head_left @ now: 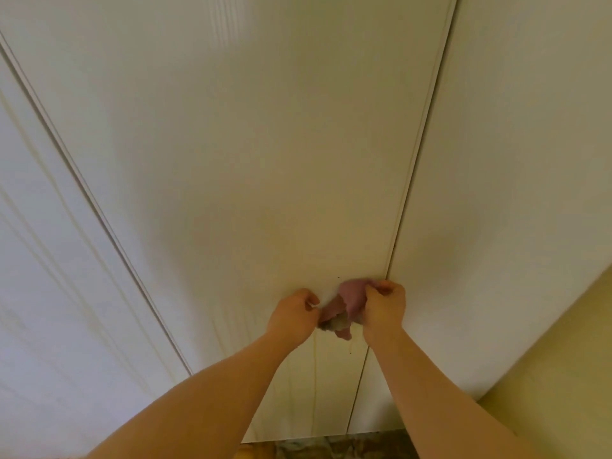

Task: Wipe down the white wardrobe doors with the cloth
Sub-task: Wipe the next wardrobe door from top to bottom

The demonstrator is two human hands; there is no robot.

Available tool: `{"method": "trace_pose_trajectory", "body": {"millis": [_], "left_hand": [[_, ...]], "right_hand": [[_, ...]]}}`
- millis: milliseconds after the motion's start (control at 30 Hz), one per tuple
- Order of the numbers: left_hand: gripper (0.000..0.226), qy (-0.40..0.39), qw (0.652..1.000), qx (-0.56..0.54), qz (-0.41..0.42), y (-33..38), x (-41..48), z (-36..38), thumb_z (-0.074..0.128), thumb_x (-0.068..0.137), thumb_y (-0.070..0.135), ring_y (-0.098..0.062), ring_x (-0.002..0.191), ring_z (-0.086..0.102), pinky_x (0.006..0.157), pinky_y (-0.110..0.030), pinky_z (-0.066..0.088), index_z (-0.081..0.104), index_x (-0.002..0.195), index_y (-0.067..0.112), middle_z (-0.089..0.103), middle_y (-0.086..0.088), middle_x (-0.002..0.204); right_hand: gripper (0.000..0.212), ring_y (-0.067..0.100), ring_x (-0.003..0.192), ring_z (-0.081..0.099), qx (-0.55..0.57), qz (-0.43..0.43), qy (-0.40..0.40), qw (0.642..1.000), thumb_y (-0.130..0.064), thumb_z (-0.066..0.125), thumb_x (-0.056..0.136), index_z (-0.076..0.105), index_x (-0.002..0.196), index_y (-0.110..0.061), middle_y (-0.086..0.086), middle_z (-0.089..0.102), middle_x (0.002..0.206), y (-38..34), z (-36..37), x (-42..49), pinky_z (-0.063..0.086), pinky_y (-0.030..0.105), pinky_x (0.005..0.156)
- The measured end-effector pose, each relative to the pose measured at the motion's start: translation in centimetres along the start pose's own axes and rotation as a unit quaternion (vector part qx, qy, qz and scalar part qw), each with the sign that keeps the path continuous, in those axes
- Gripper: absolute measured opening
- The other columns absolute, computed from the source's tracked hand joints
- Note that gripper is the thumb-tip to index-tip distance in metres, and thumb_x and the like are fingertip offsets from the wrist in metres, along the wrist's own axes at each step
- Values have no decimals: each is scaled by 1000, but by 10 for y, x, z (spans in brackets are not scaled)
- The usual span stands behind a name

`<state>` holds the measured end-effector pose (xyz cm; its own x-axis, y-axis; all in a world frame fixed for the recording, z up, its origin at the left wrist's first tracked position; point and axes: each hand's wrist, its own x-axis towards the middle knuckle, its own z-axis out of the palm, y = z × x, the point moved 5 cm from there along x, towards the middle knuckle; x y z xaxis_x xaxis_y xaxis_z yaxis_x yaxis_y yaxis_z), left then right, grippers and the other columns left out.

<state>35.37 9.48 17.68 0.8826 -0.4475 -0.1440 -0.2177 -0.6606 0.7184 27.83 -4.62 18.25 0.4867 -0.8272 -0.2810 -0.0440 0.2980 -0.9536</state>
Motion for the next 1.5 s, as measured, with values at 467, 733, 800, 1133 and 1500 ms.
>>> {"method": "trace_pose_trajectory", "body": {"millis": [467, 733, 800, 1133, 1500], "left_hand": [[21, -35, 999, 10, 6, -5, 3, 7, 48, 92, 16, -22, 86, 59, 76, -28, 46, 62, 107, 17, 64, -5, 97], [23, -53, 998, 29, 12, -8, 2, 8, 49, 93, 17, -20, 90, 58, 74, -22, 42, 59, 114, 16, 63, -3, 105], [26, -56, 998, 36, 6, -11, 0, 7, 48, 94, 17, -21, 95, 59, 77, -23, 43, 58, 118, 15, 62, -4, 111], [22, -44, 998, 19, -27, -38, -4, -8, 48, 94, 18, -15, 76, 53, 59, -19, 40, 59, 112, 15, 56, 1, 95], [10, -22, 999, 5, -38, -57, -2, -27, 49, 93, 18, -16, 79, 55, 66, -21, 41, 56, 95, 24, 59, 3, 88]], "right_hand": [[23, 19, 76, 55, -5, -6, -10, 1000, 6, 59, 83, 52, 76, -15, 3, 57, 80, 4, 5, 11, 49, 35, 76], [19, 21, 81, 50, -55, 9, 17, 998, 1, 58, 83, 46, 89, -13, 1, 51, 79, 41, 3, 17, 45, 36, 82], [20, 25, 84, 52, -74, 37, 31, 996, 0, 59, 82, 52, 101, -3, 10, 57, 89, 50, 3, 17, 47, 39, 85], [16, 16, 75, 56, 75, -10, -3, 997, 1, 58, 87, 54, 83, -14, 0, 57, 77, 30, 26, -13, 49, 29, 73], [22, 12, 68, 56, -54, -40, -75, 995, -1, 65, 81, 57, 70, -18, -4, 59, 71, 44, 63, -29, 47, 21, 61]]}}
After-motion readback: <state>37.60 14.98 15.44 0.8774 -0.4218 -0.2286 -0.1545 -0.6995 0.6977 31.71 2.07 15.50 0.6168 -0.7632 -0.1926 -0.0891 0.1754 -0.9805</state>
